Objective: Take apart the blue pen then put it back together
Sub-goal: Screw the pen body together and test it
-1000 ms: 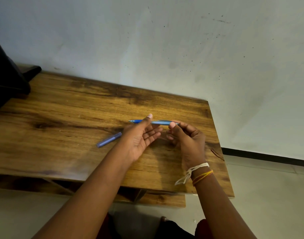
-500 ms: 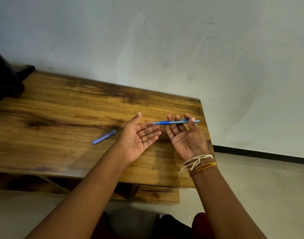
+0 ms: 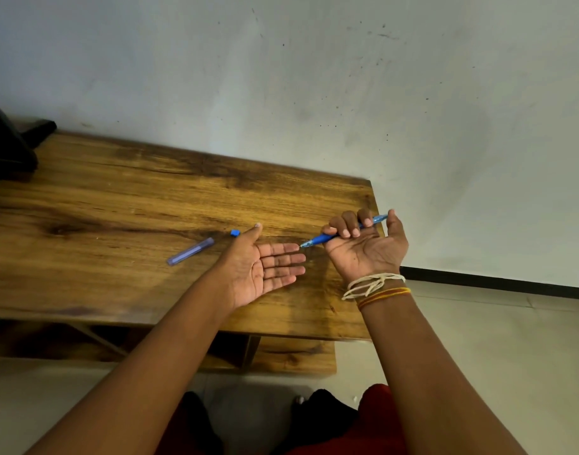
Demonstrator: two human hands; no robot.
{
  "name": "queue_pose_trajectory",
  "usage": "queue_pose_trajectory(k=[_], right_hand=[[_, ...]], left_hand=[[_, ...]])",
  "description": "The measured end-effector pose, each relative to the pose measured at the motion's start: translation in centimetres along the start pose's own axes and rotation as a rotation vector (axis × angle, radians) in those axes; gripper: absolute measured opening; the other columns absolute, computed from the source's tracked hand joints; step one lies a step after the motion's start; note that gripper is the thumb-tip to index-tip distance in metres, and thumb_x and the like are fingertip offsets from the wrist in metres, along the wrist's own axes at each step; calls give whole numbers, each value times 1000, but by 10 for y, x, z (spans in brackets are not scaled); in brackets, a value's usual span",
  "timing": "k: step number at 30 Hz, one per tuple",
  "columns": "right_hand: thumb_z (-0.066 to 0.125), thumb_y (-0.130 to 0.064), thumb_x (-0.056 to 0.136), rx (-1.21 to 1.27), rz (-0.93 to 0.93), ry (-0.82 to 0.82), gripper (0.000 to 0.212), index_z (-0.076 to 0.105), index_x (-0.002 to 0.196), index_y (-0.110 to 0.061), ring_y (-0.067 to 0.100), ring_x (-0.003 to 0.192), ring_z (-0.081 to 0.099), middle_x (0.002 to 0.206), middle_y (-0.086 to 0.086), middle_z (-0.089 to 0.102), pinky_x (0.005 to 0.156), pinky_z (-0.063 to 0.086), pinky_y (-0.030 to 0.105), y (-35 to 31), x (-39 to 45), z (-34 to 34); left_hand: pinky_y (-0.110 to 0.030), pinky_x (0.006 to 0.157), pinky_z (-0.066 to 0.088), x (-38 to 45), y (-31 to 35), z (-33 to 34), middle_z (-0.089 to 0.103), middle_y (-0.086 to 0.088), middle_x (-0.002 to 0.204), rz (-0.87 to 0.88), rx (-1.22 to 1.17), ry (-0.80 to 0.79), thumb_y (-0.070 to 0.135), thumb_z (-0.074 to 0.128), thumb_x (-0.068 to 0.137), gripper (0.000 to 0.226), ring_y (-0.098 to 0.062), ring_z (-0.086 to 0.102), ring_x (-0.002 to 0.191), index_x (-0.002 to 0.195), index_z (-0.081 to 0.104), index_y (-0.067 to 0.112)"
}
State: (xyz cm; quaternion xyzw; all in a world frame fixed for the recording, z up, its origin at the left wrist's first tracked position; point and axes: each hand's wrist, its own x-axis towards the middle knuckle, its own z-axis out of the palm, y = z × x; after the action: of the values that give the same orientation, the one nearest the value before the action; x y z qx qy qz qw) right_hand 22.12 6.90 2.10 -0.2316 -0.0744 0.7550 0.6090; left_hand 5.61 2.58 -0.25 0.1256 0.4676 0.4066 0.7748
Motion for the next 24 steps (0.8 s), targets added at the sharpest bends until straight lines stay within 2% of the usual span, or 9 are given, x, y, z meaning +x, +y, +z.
queue_pose_trajectory(k=[6,9,13,17,21,24], right_hand=[[33,-48,88,-34,-8,18,48,36,55,-14,16,47,28,46,2,29,58,29,28,0,1,3],[33,-46,87,-81,-8,-25,47,35,53,-14,16,45,27,44,1,28,57,29,28,-1,1,7],[32,-53,90,-185,6,-114,51,37,55,-15,14,46,26,44,-1,29,56,28,29,0,-1,12],[32,-46,92,-229,-19,-105,47,33,57,-15,14,46,25,44,-1,27,55,26,28,-3,-1,15],[31,-50,94,-314,-47,-109,50,32,59,-15,14,47,22,44,-2,27,55,23,29,-2,-2,21],[30,-45,94,-319,-44,-118,46,31,59,-15,14,46,21,44,-1,26,55,22,29,0,-2,23]], left_hand=[[-36,74,55,0,0,1,72,-22,103,5,41,0,54,23,96,71,-32,70,93,101,67,-2],[-36,73,56,0,0,1,72,-22,102,11,46,0,54,24,97,71,-32,70,92,101,66,-3],[-34,69,57,0,-2,-1,72,-22,102,22,54,-11,53,24,97,70,-32,71,91,102,66,-3],[-33,68,58,2,-3,-2,72,-22,101,20,72,-24,52,23,97,70,-32,71,90,100,67,-3],[-33,69,58,3,-3,-3,72,-22,102,17,89,-34,52,23,97,71,-32,71,91,101,67,-3],[-34,71,57,3,-3,-3,72,-22,102,17,96,-34,52,24,97,71,-32,71,92,101,67,-4]])
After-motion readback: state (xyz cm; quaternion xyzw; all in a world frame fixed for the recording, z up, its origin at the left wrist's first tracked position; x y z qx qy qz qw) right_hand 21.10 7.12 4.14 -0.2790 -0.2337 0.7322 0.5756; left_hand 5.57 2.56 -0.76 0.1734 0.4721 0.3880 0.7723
